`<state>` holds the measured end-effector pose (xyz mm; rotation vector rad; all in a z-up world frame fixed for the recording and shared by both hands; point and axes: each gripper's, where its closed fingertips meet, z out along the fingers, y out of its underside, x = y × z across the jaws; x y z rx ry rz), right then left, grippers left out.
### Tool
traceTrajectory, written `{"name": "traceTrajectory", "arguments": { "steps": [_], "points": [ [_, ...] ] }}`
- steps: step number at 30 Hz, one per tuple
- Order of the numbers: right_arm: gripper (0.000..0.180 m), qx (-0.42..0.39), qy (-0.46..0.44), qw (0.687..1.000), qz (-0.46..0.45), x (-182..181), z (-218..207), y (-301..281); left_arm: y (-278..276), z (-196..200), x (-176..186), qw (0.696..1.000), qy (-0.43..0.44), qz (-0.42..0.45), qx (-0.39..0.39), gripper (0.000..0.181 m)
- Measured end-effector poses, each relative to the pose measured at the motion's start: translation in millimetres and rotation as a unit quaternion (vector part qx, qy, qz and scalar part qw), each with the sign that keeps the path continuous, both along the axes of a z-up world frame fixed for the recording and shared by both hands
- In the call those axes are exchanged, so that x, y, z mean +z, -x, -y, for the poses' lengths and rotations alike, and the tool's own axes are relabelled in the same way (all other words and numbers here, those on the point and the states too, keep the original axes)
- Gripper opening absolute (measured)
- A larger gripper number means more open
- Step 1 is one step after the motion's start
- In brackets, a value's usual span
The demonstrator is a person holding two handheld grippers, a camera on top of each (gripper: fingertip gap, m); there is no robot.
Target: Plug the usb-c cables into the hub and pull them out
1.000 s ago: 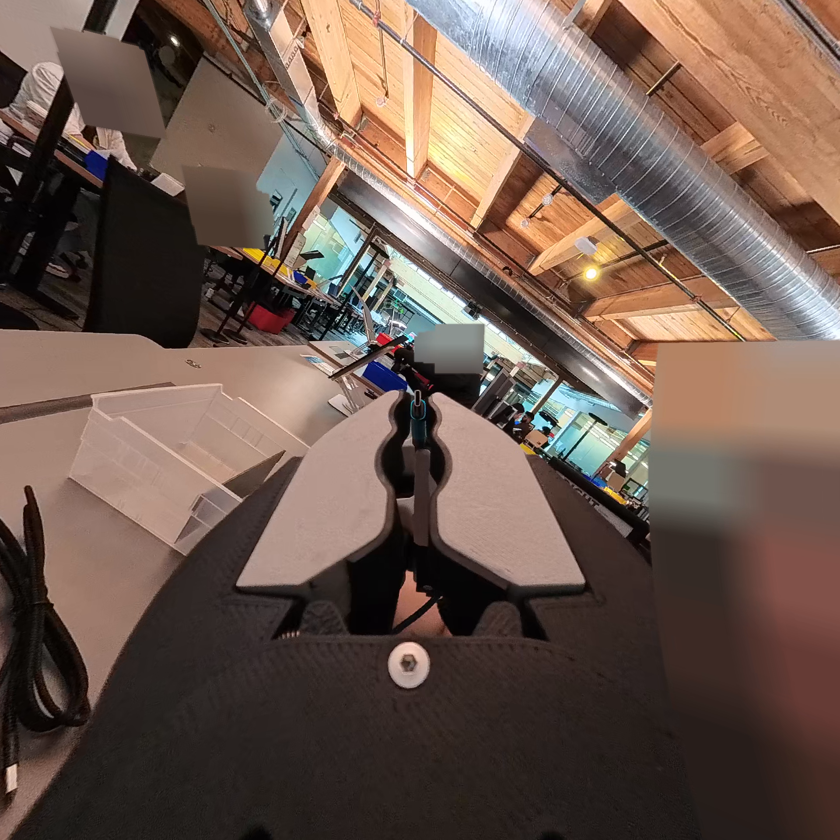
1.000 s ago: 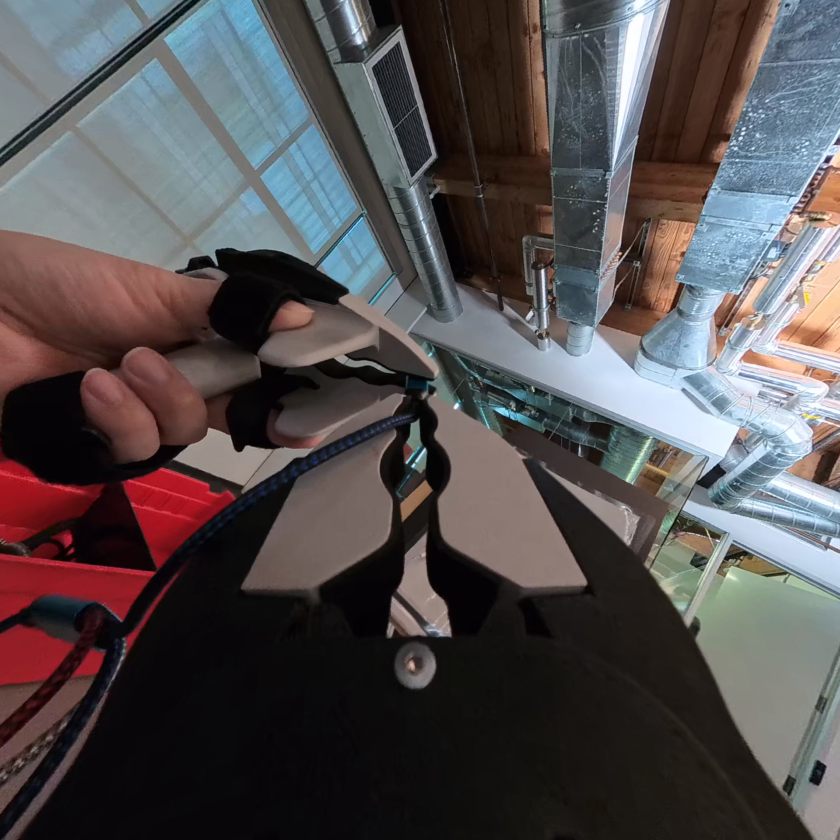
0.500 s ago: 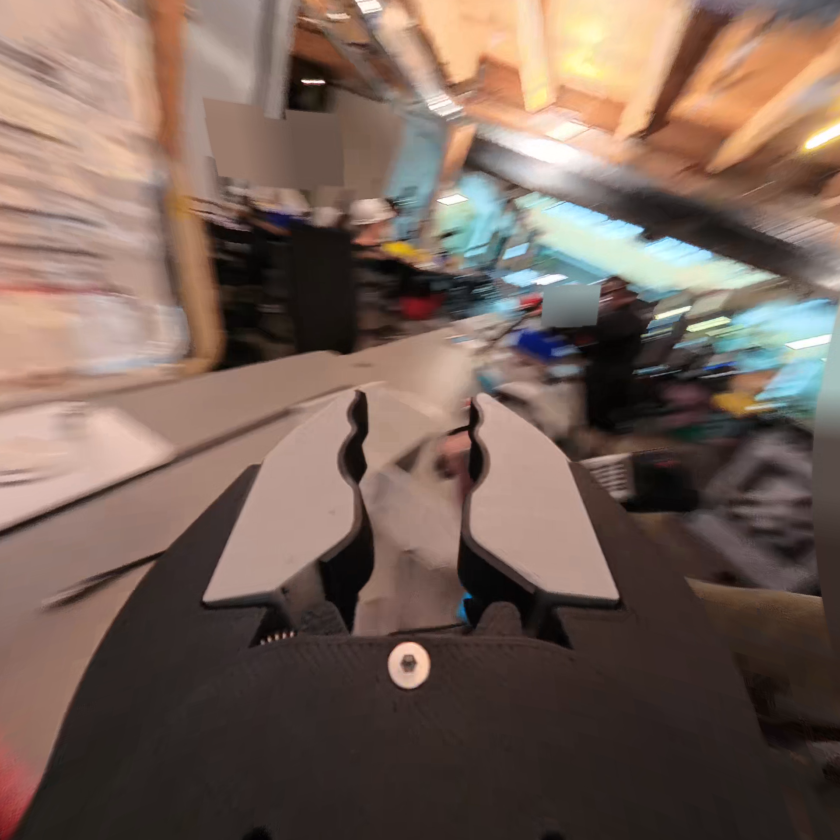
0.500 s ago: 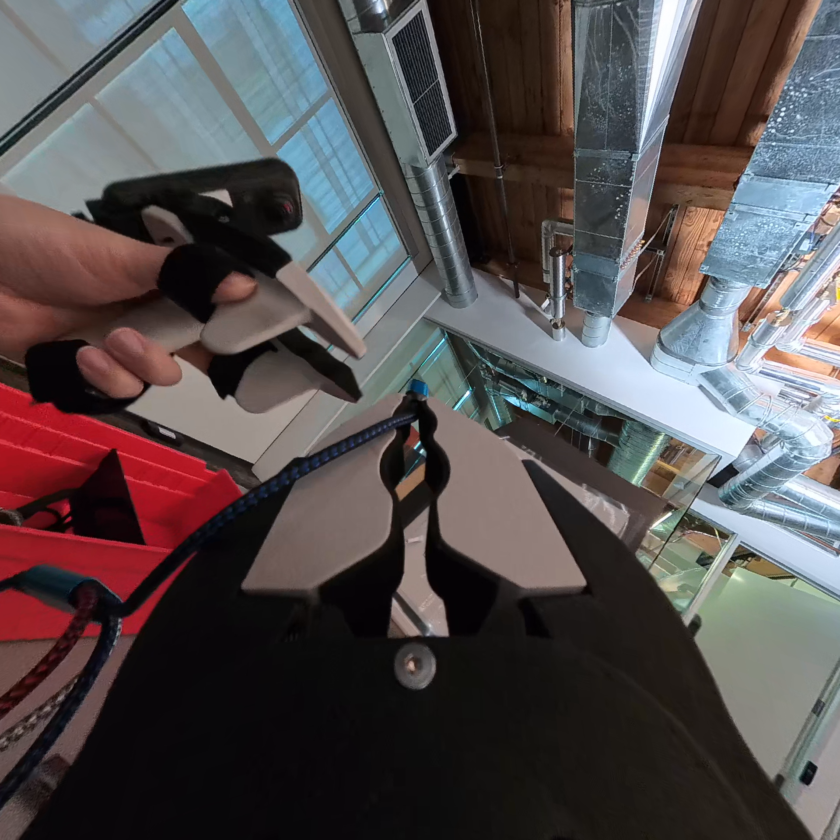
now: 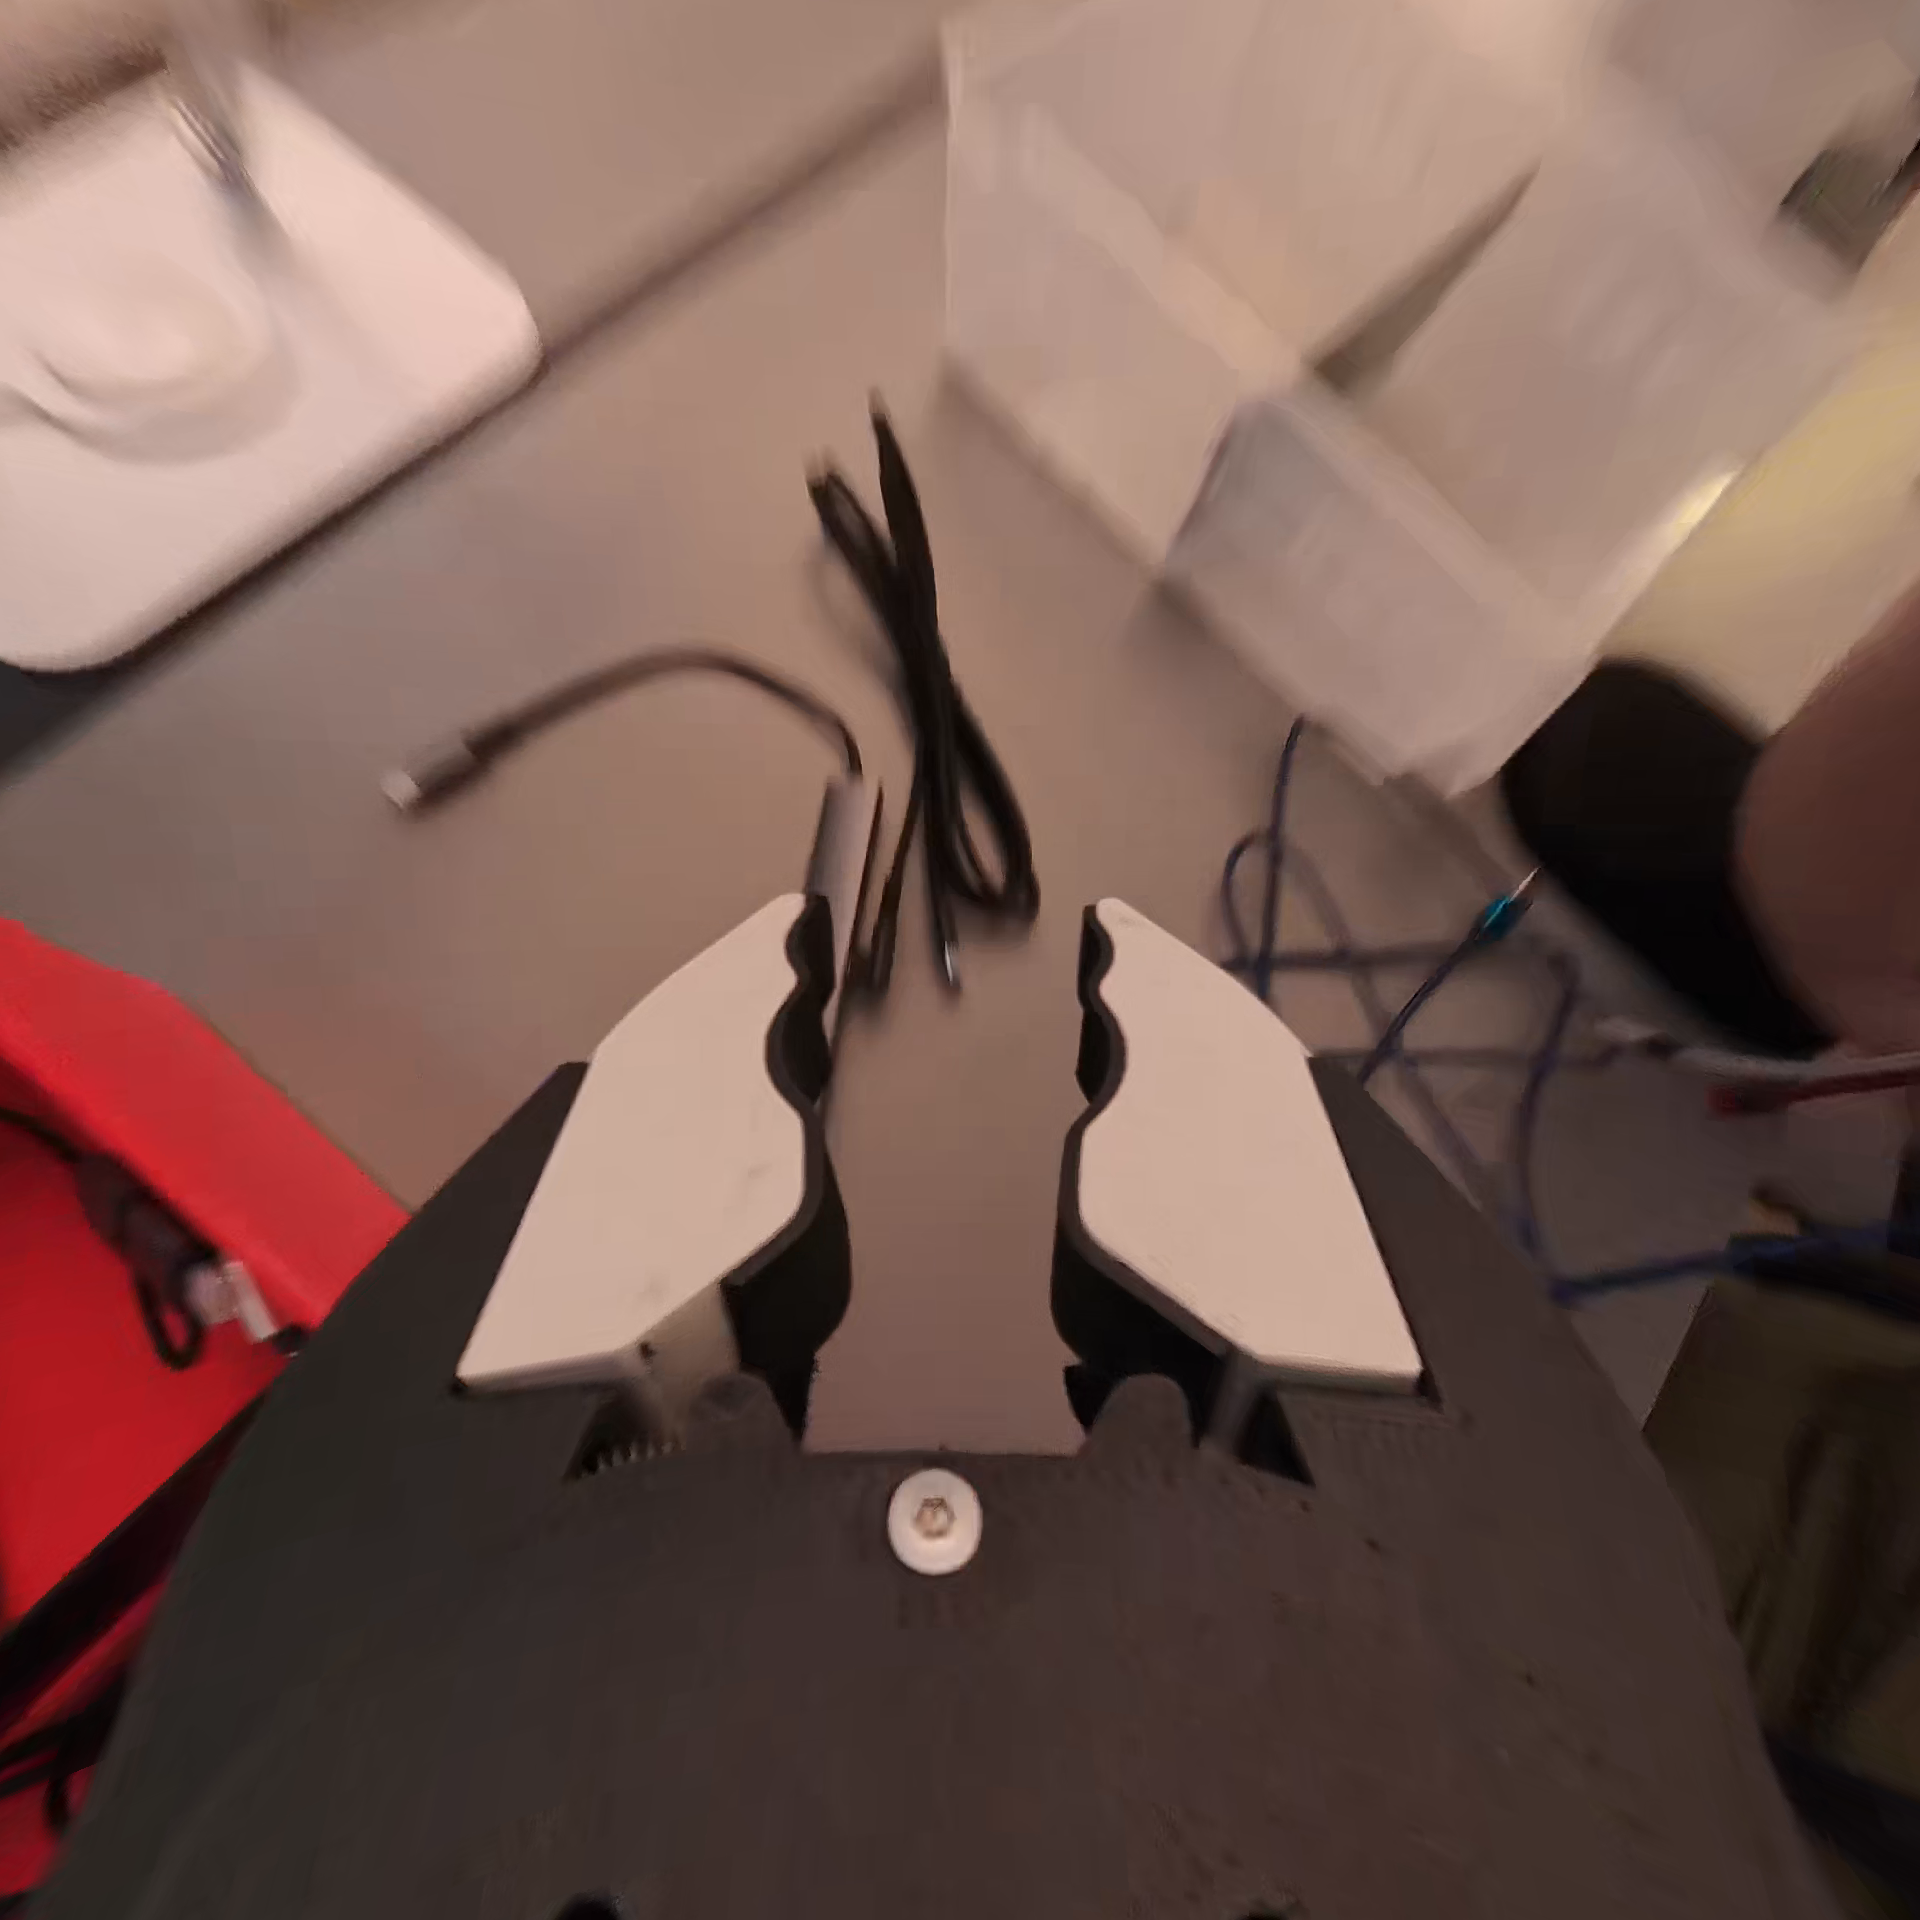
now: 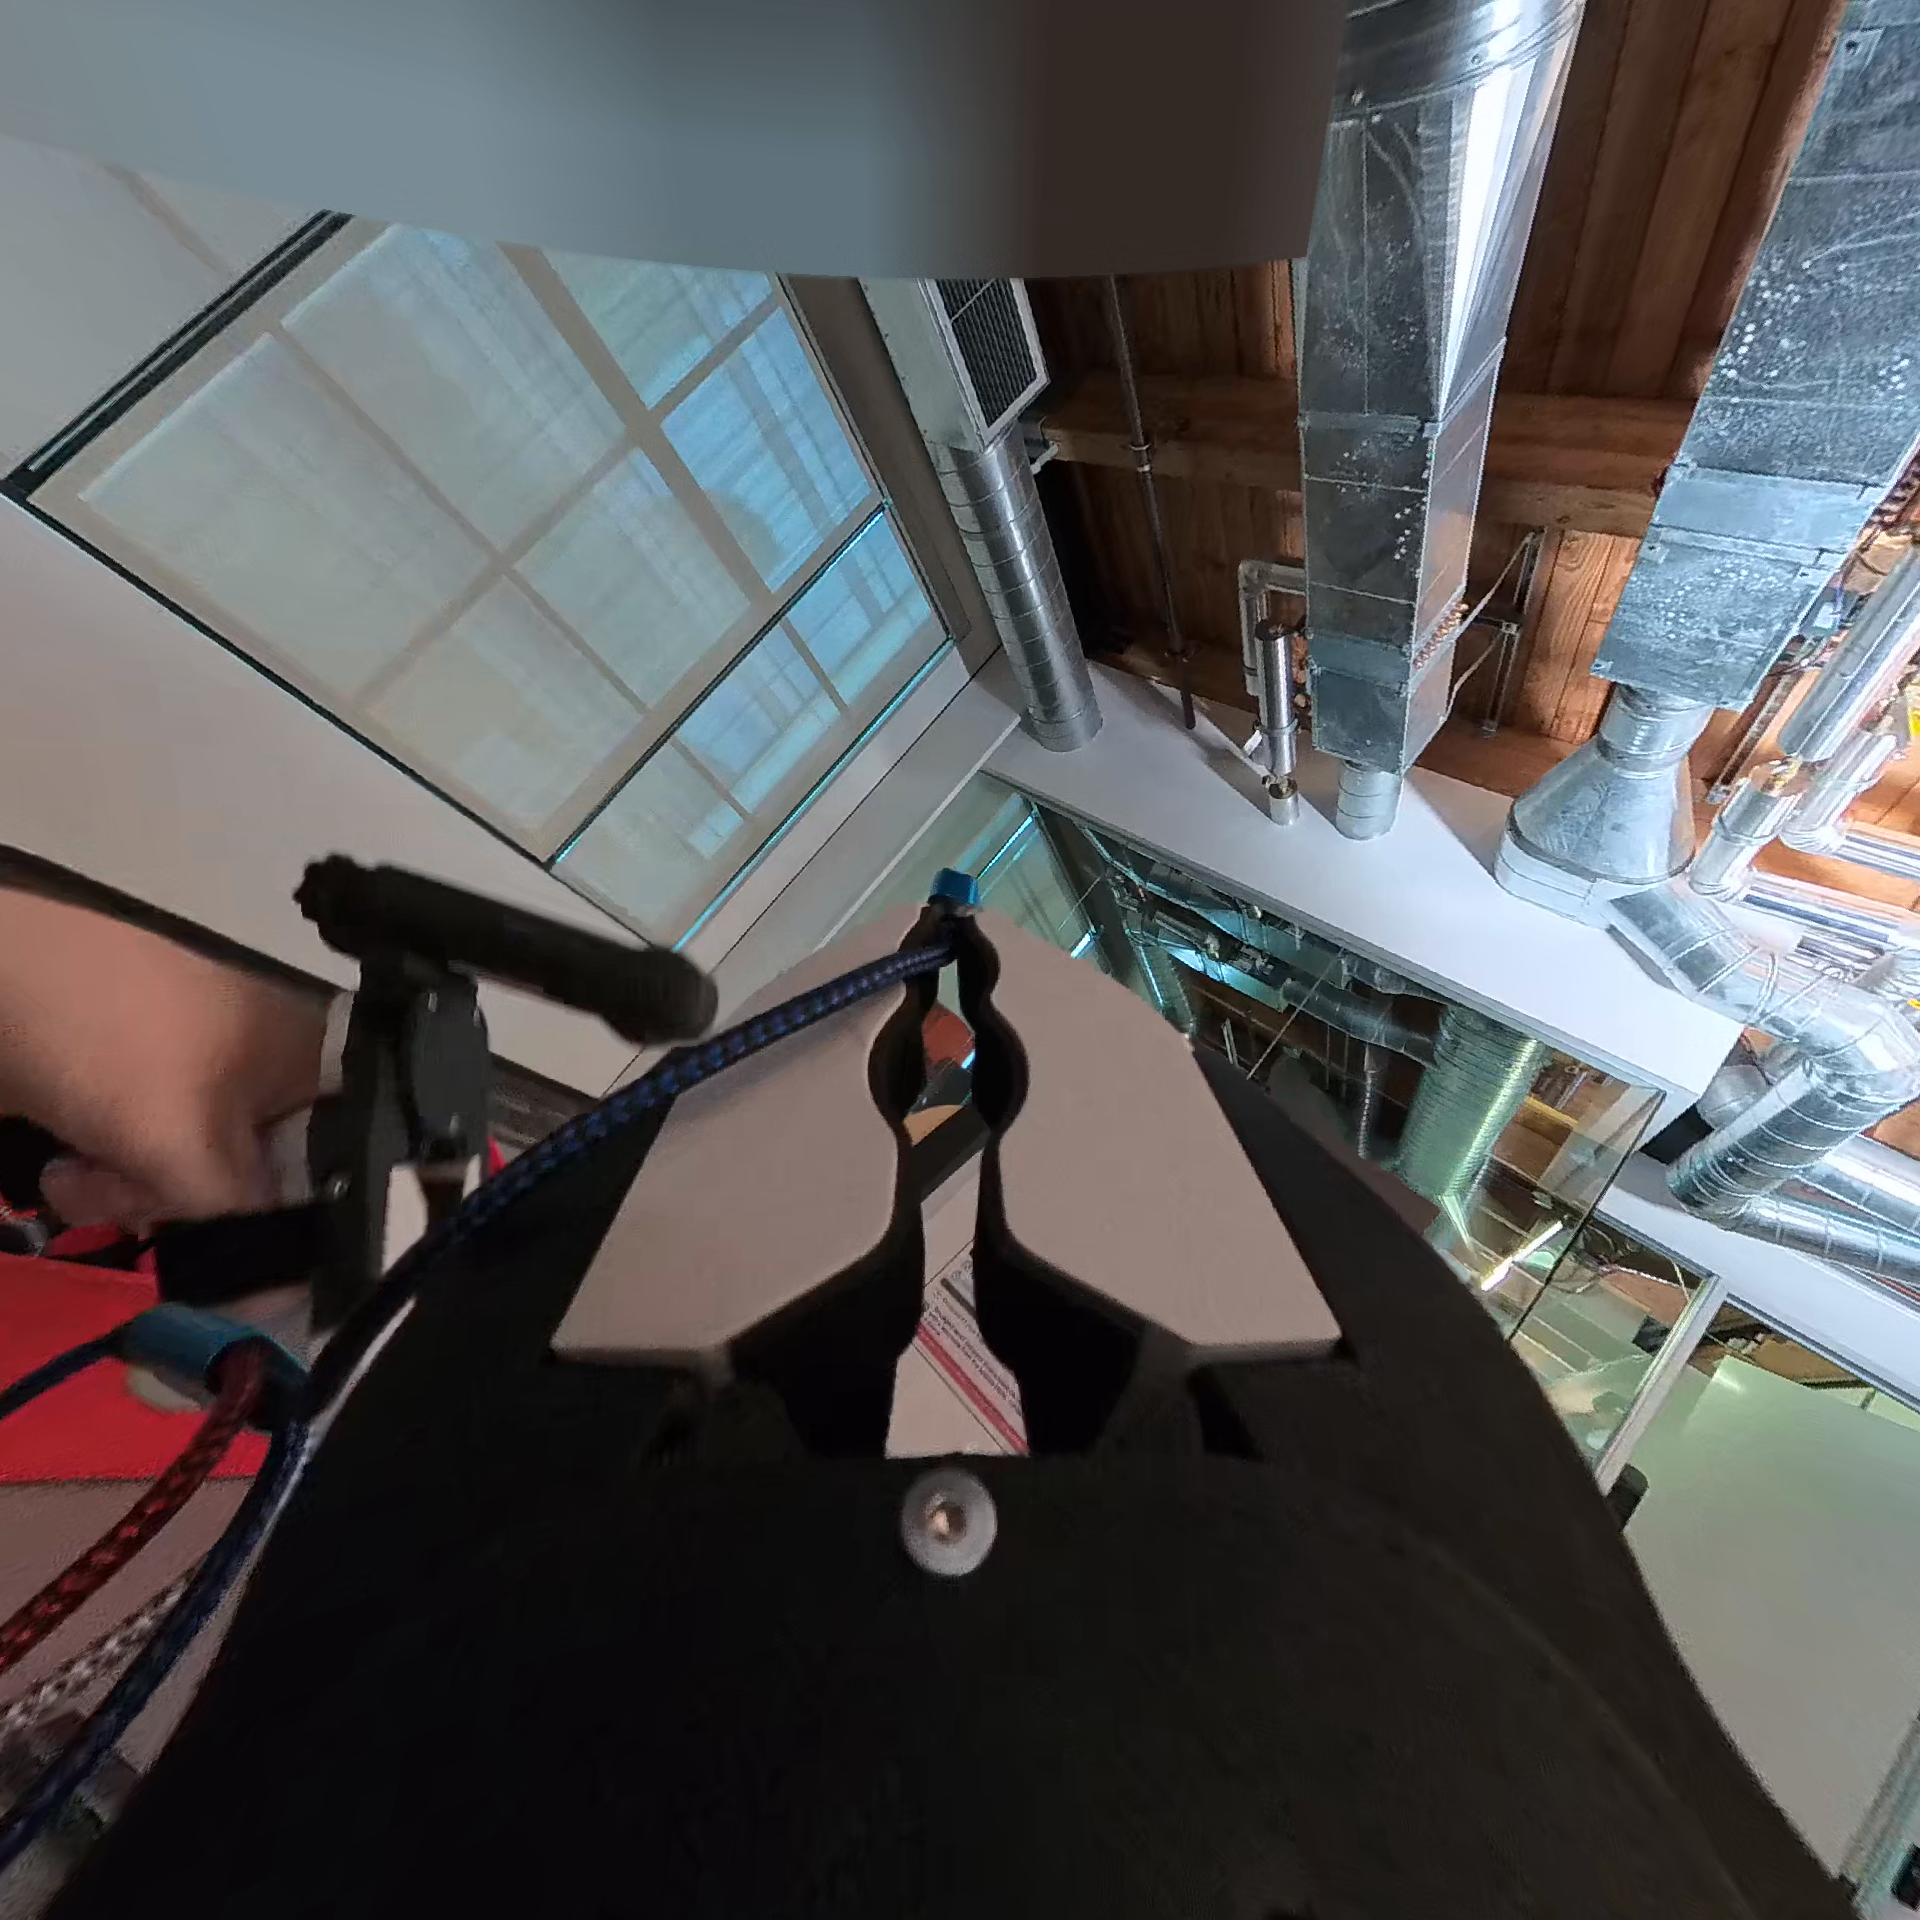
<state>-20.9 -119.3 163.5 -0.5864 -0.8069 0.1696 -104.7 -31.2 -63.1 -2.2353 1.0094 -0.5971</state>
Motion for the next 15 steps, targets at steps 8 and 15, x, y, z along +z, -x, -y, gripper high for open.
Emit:
{"name": "traceTrajectory", "arguments": {
  "steps": [8,15],
  "points": [
    [0.003,0.008,-0.005,1.000,-0.010,11.0,7.8,-12.6,3.3,-4.2,-74.9,0.986,0.054,-0.157,-0.006,0.037],
    [0.003,0.007,-0.006,1.000,-0.011,13.8,9.9,-14.8,15.4,-8.3,-104.8,0.974,0.085,-0.210,-0.003,0.042]
  ]
}}
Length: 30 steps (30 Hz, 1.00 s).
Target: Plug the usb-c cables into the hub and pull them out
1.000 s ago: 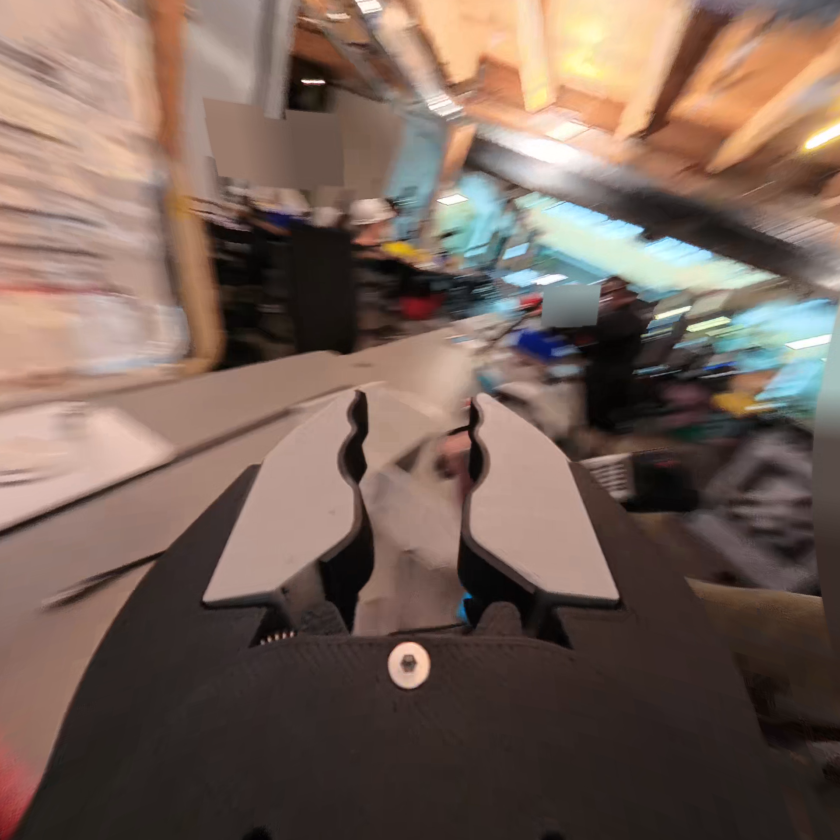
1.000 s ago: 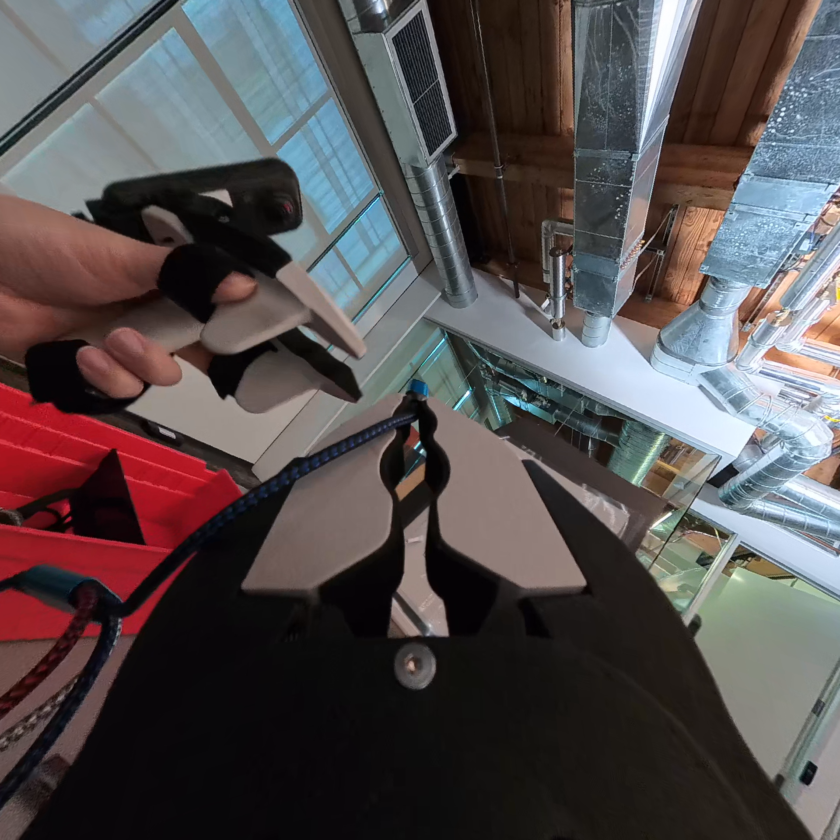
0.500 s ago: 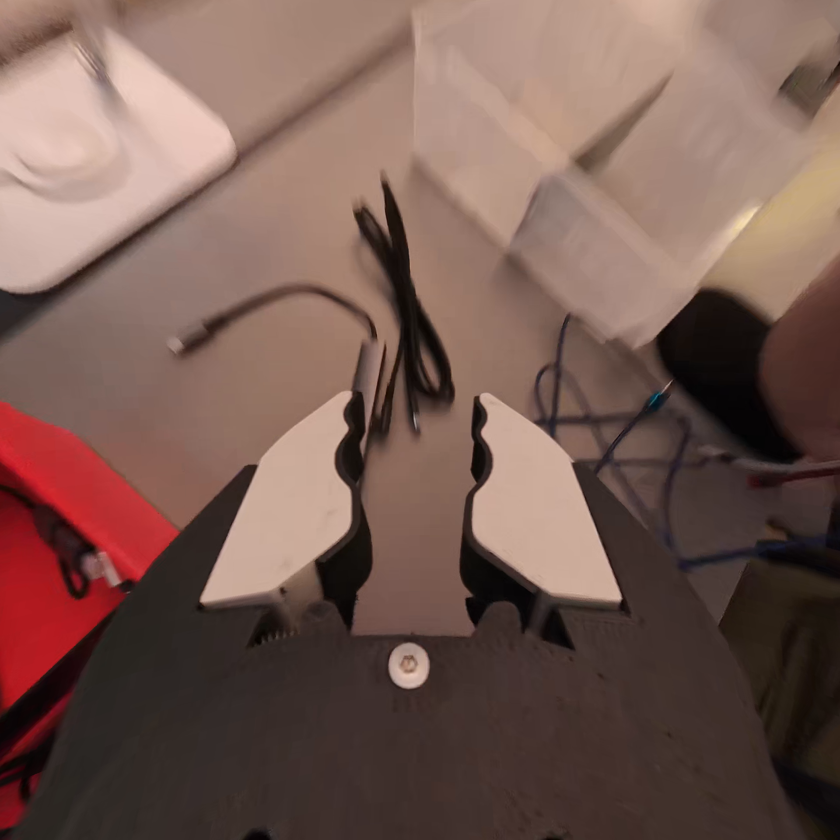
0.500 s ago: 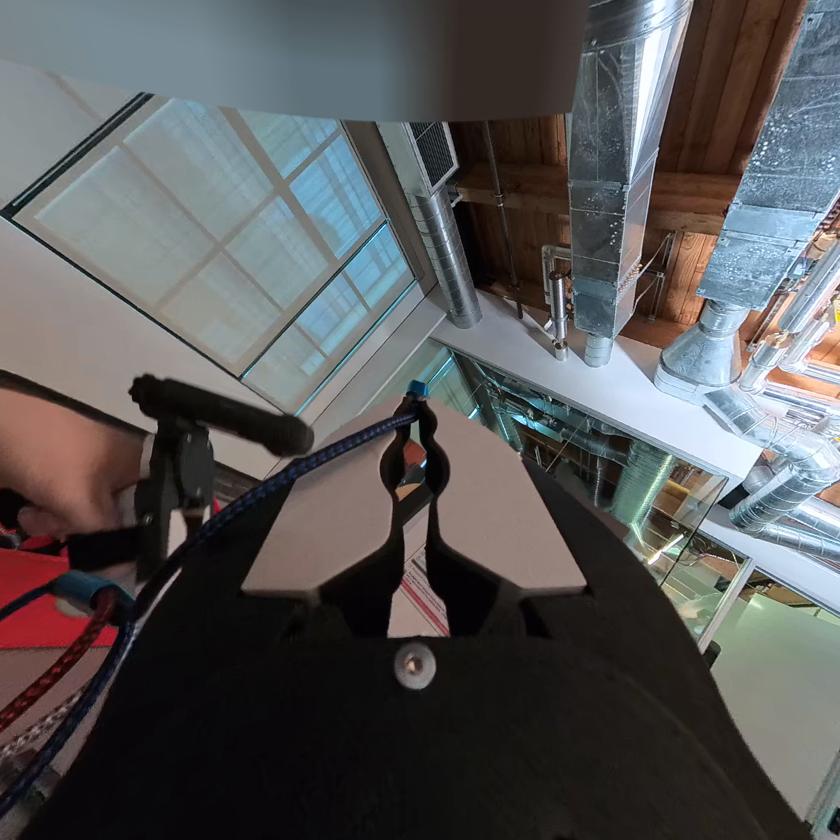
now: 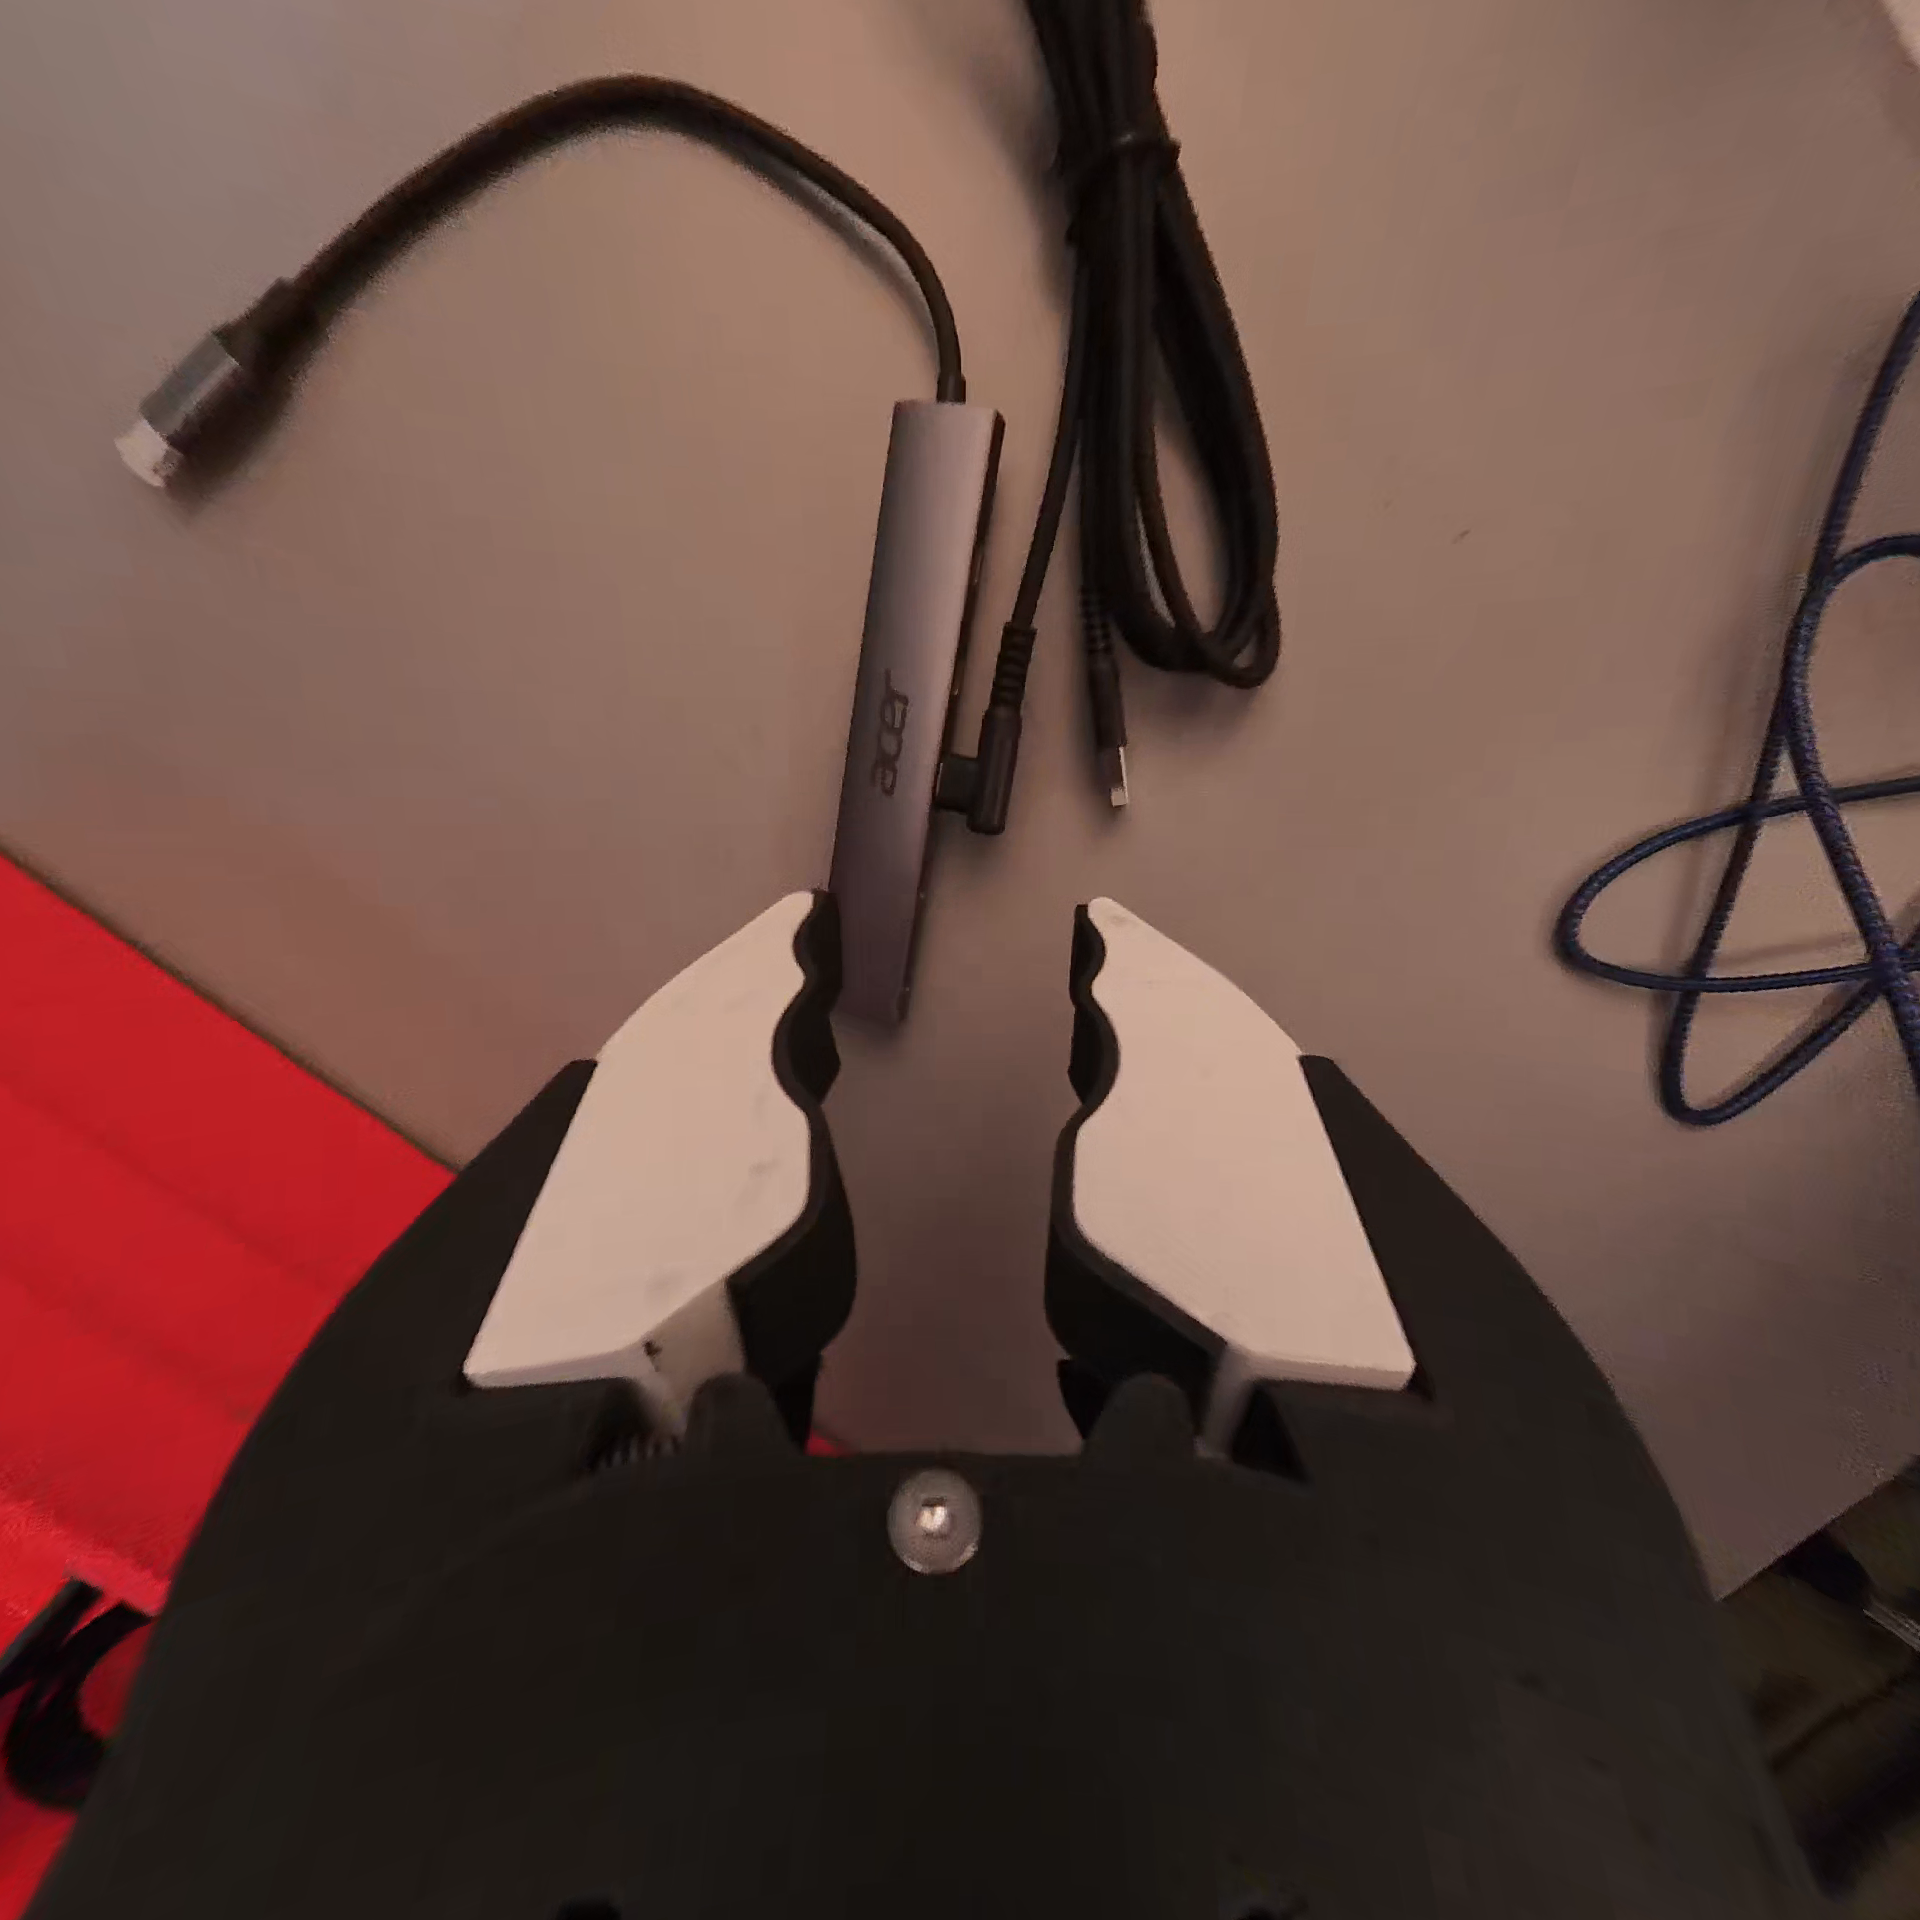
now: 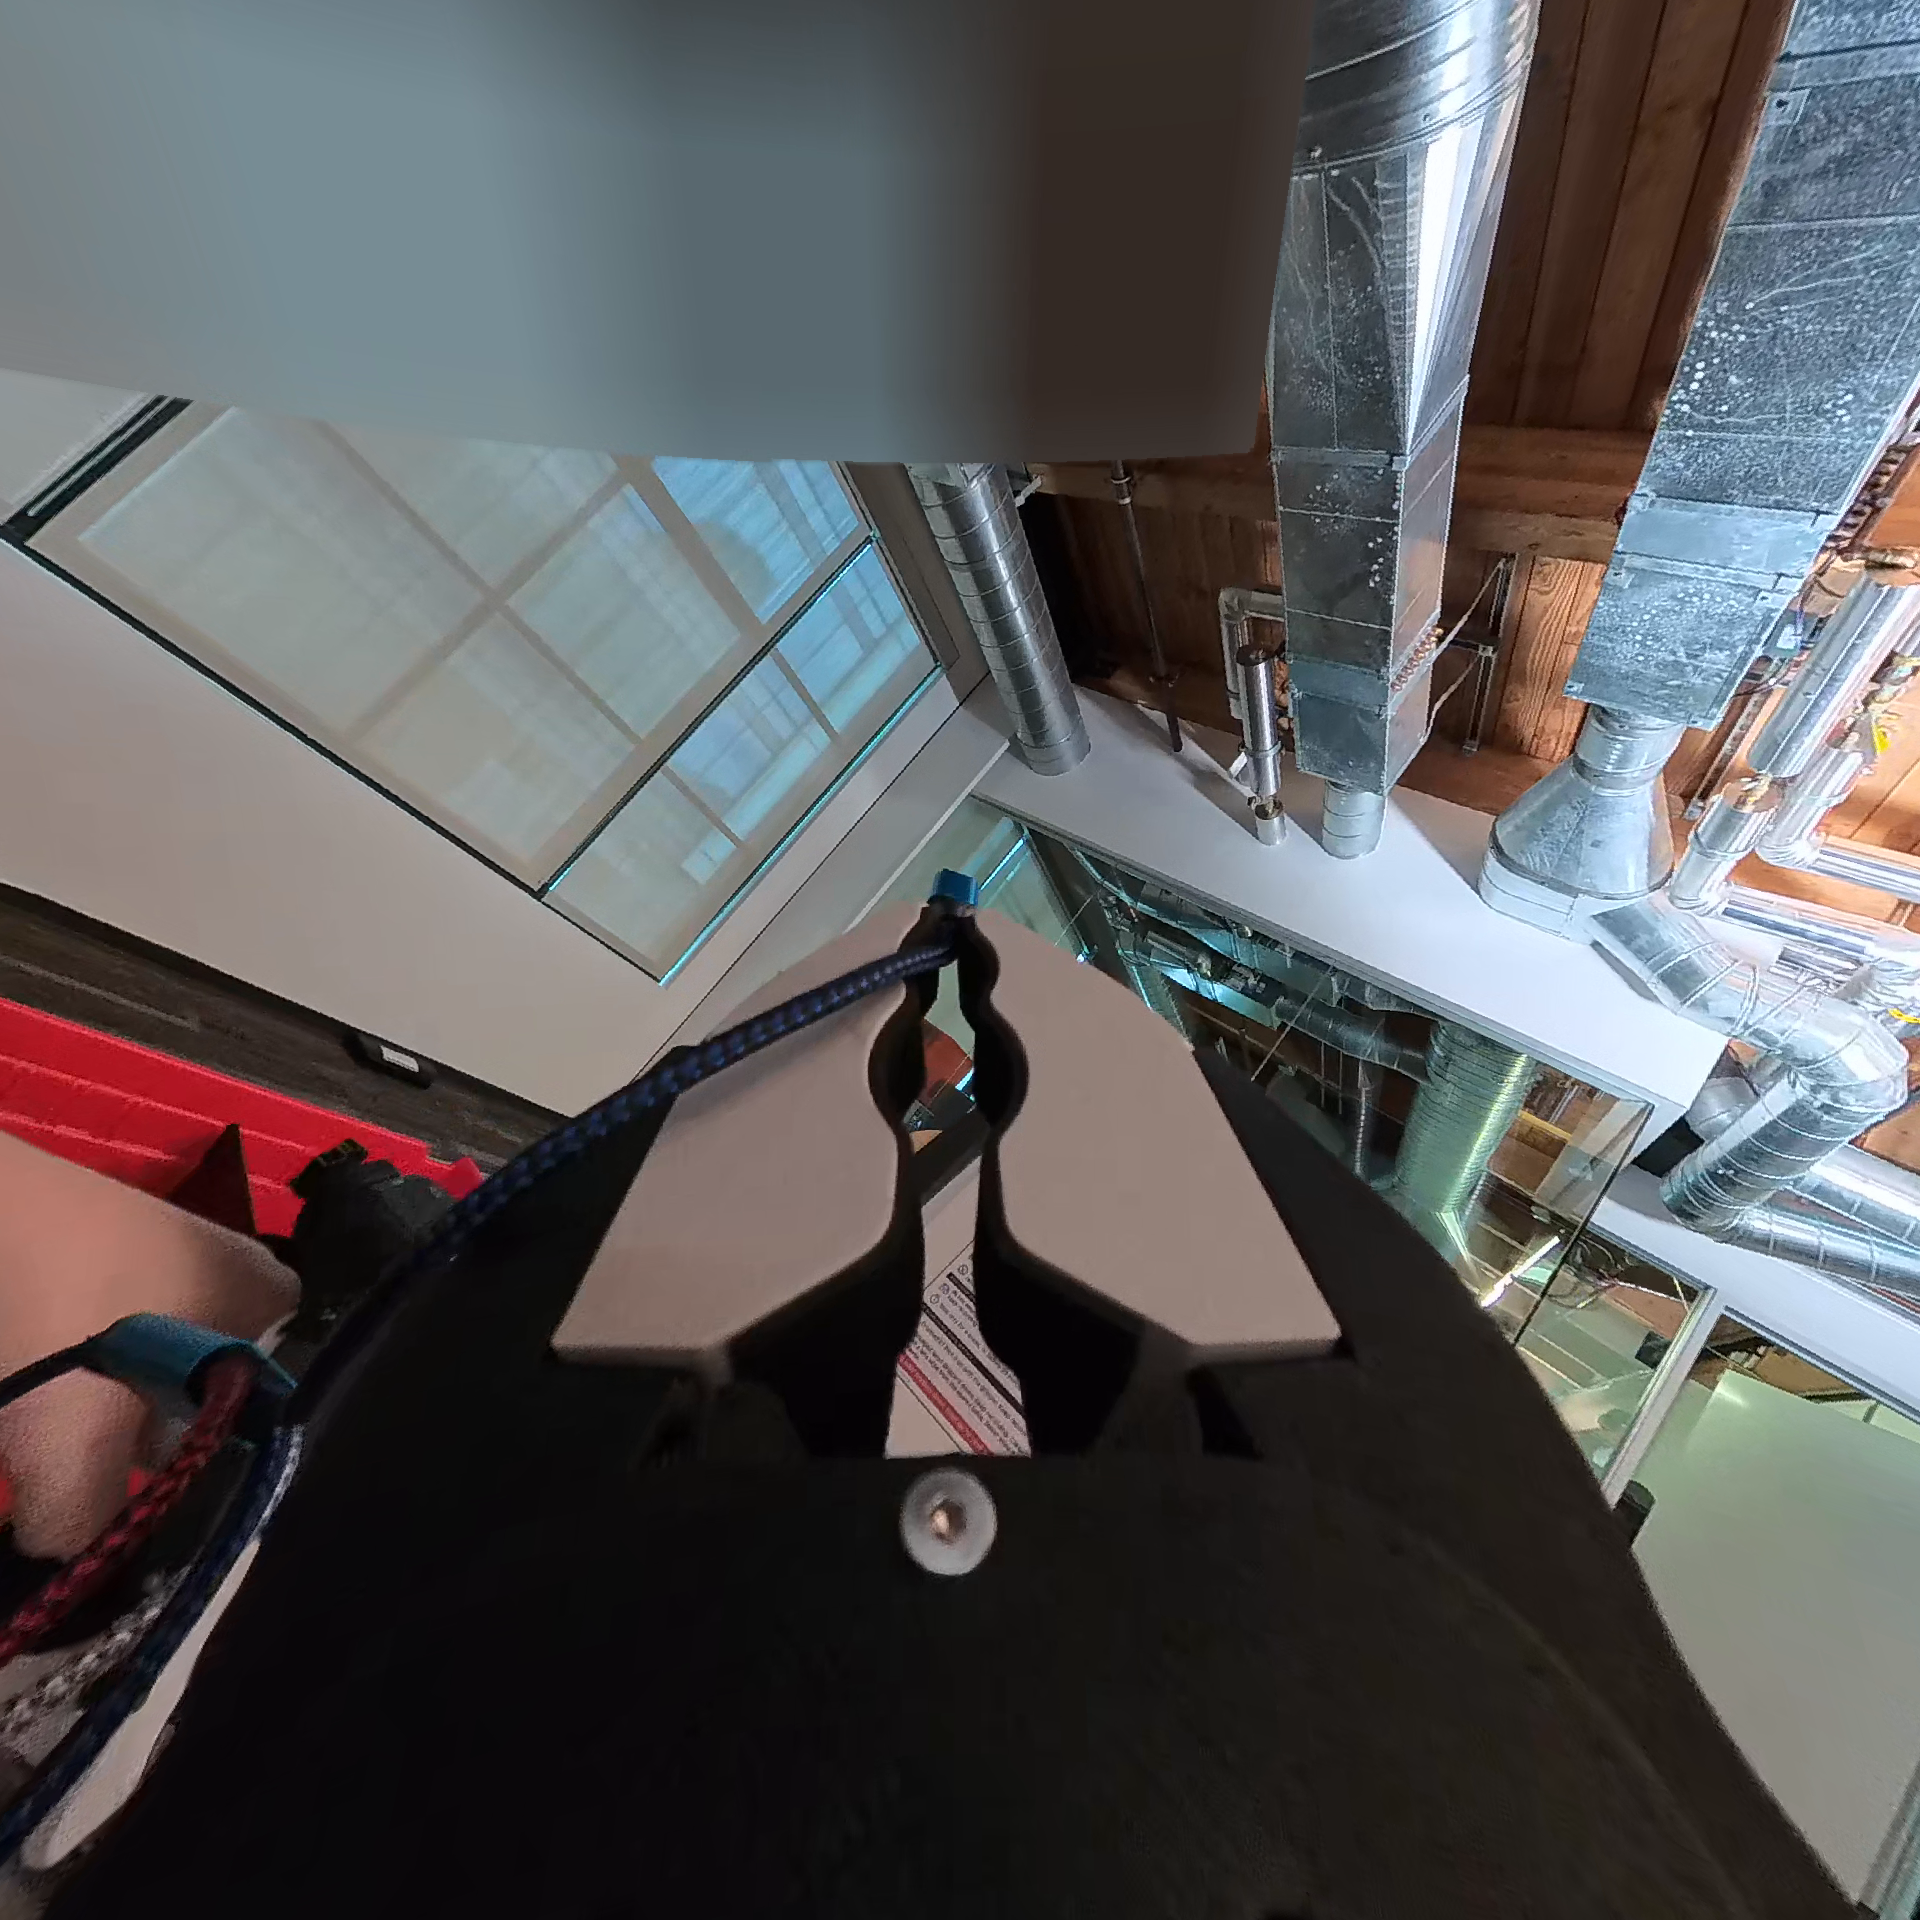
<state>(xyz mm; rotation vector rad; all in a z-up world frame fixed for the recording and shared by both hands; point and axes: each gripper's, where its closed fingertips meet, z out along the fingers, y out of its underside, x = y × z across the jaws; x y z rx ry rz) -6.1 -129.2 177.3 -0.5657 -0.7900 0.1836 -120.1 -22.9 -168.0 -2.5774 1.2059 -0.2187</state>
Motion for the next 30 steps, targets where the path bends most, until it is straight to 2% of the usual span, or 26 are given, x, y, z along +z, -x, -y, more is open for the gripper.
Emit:
{"name": "traceTrajectory", "arguments": {
  "steps": [10,14,18,20,25,30],
  "points": [
    [0.003,-0.007,-0.002,1.000,0.008,-0.3,0.2,2.1,10.2,-7.5,-35.1,0.998,0.030,-0.046,0.019,0.046],
    [0.003,-0.005,0.000,1.000,0.006,0.1,-0.5,1.4,12.8,1.6,-35.8,0.997,0.060,-0.047,0.012,0.023],
    [0.003,-0.005,0.000,1.000,0.004,0.5,-1.6,0.2,2.1,27.9,-33.8,0.990,0.141,-0.019,-0.010,0.022],
    [0.003,-0.005,0.002,1.000,0.003,0.7,-2.2,-0.6,-0.5,26.2,-33.7,0.990,0.136,-0.015,-0.016,0.022],
    [0.003,-0.010,-0.001,1.000,0.002,1.0,-2.5,-1.5,-8.7,16.4,-32.0,0.992,0.121,0.017,-0.009,0.035],
    [0.003,-0.009,-0.001,1.000,0.002,1.0,-2.7,-1.7,-4.7,19.6,-33.9,0.994,0.101,-0.020,-0.033,0.035]
  ]
}}
